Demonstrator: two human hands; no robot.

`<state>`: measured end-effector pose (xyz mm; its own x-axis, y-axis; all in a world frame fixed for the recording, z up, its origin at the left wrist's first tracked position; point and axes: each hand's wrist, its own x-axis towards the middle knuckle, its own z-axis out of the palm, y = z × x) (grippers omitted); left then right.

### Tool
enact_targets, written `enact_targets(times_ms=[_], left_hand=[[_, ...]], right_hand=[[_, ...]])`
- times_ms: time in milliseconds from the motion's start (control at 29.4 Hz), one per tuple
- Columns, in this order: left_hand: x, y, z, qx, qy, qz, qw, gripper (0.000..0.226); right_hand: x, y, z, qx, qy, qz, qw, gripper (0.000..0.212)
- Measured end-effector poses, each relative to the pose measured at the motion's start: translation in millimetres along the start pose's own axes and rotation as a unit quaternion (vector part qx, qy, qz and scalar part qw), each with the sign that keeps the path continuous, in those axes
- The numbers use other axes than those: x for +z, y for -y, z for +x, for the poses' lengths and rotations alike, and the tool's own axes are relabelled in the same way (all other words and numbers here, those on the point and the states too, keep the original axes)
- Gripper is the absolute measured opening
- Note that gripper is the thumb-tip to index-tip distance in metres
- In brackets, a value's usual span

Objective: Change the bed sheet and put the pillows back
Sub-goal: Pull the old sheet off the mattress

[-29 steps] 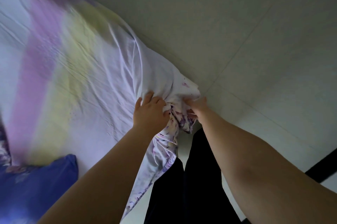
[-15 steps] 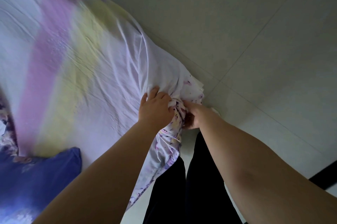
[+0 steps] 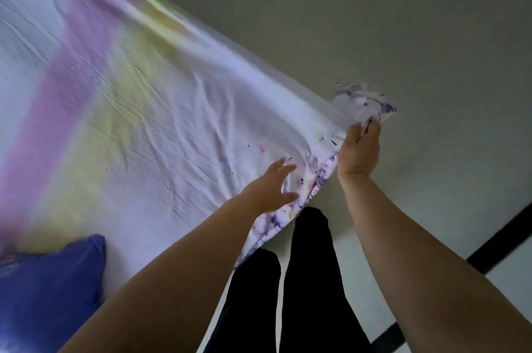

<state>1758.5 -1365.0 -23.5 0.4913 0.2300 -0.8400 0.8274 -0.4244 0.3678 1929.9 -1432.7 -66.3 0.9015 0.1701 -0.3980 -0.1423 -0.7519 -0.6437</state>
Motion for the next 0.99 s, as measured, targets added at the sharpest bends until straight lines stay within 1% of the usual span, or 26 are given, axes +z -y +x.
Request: enact_targets(times_ms=[68,136,170,204,238,272,306,340,374,408,442,476,510,544,578,646,748,782,816,918,952,986], left_hand=[[2,-6,-11,-0.001,-0.015,-0.117,0.993,0.087],[-2,-8,-23,0.001,-0.052,-0.202,0.978,0.1],[-7,-10,-29,0.005,-0.068,-0.235,0.97,0.105],[-12,-11,-35,0.015,-0.086,-0.276,0.957,0.106],[-17,-11,-41,0.033,-0.111,-0.322,0.94,0.101],[-23,-10,-48,0.044,-0.147,-0.356,0.922,0.089],[-29,-4,-55,0.039,-0.191,-0.368,0.909,0.078],[-34,5,-64,0.015,-0.232,-0.358,0.905,0.073],[-39,17,-74,-0.022,-0.264,-0.333,0.905,0.074],[-43,33,-86,-0.064,-0.281,-0.299,0.91,0.074],[-45,53,-99,-0.103,-0.283,-0.261,0.917,0.069],[-47,75,-112,-0.135,-0.283,-0.233,0.92,0.057],[-49,97,-127,-0.165,-0.292,-0.22,0.916,0.043],[-50,120,-143,-0.203,-0.313,-0.246,0.894,0.03],[-53,139,-158,-0.238,-0.34,-0.303,0.858,0.023],[-57,184,-198,-0.29,-0.384,-0.402,0.779,0.021],[-64,242,-266,-0.353,-0.422,-0.403,0.731,0.022],[-68,259,-290,-0.366,-0.445,-0.408,0.708,0.023],[-72,275,-318,-0.376,-0.473,-0.41,0.683,0.022],[-97,323,-408,-0.384,-0.581,-0.363,0.619,0.012],[-108,340,-441,-0.383,-0.612,-0.344,0.6,0.015],[-119,354,-468,-0.384,-0.642,-0.325,0.579,0.023]], right_hand=[[-12,26,0,-0.019,0.027,-0.02,0.999,0.023],[-20,58,-15,-0.015,0.107,-0.002,0.994,0.022],[-20,74,-27,0.002,0.158,0.039,0.987,0.018],[-20,90,-42,0.032,0.223,0.092,0.97,0.013],[-18,103,-59,0.07,0.29,0.146,0.943,0.014],[-16,115,-76,0.116,0.352,0.185,0.91,0.012],[-14,124,-93,0.157,0.405,0.212,0.875,0.006],[-11,131,-108,0.173,0.436,0.215,0.857,0.014],[-7,134,-120,0.173,0.454,0.212,0.848,0.023],[-3,139,-132,0.165,0.458,0.206,0.849,0.026],[0,143,-144,0.152,0.46,0.201,0.851,0.024],[5,147,-158,0.137,0.465,0.194,0.853,0.02],[9,151,-175,0.124,0.476,0.184,0.851,0.015],[14,157,-193,0.112,0.493,0.165,0.847,0.013],[21,159,-209,0.101,0.508,0.141,0.843,0.015],[37,169,-253,0.079,0.527,0.086,0.842,0.017],[62,185,-318,0.065,0.541,0.028,0.838,0.012],[71,191,-339,0.055,0.543,0.009,0.838,0.013],[80,198,-362,0.042,0.545,-0.009,0.837,0.016],[102,218,-425,-0.002,0.551,-0.041,0.833,0.022],[108,225,-447,-0.019,0.556,-0.047,0.83,0.022],[112,230,-462,-0.031,0.56,-0.051,0.827,0.021]])
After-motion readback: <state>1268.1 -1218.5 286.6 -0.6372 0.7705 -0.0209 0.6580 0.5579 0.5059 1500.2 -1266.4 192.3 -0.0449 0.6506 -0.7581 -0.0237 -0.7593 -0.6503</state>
